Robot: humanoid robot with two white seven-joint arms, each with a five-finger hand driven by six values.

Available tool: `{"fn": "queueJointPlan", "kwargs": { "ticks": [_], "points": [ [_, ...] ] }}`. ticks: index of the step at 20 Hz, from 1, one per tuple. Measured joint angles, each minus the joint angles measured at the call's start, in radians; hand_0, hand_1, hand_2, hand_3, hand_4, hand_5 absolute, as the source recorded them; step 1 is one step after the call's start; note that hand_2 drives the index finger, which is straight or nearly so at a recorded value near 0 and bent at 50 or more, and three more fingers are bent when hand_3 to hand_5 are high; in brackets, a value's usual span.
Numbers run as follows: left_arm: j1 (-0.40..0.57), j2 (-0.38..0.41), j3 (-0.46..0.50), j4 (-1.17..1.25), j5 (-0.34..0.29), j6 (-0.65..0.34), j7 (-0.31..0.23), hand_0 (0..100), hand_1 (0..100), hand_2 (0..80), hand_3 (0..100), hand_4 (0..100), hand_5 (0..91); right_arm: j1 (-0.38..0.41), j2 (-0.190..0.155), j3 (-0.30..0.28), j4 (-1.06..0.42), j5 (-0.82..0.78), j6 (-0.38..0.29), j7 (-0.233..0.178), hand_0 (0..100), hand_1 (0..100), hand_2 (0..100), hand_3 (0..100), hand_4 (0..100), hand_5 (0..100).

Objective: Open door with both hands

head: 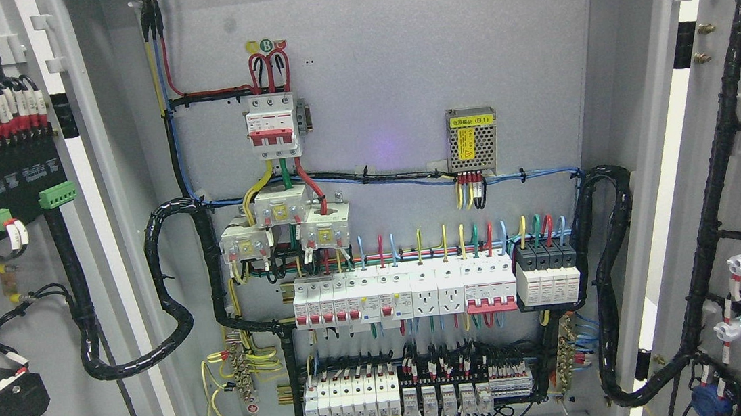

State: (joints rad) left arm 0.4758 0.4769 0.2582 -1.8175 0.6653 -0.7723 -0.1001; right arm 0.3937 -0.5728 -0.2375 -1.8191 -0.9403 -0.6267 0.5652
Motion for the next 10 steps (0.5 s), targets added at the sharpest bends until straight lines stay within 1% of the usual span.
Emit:
{"fn": "queueJointPlan", "kwargs": {
  "ticks": [10],
  "points": [
    [-0.005,0.005,0.048,0.038,0.008,0.000,0.000,0,0,0.0,0,4,0.0,-0.003,-0.013,-0.014,0.009,-0.020,0.000,0.000,0,0,0,0,0,0]
  ]
}}
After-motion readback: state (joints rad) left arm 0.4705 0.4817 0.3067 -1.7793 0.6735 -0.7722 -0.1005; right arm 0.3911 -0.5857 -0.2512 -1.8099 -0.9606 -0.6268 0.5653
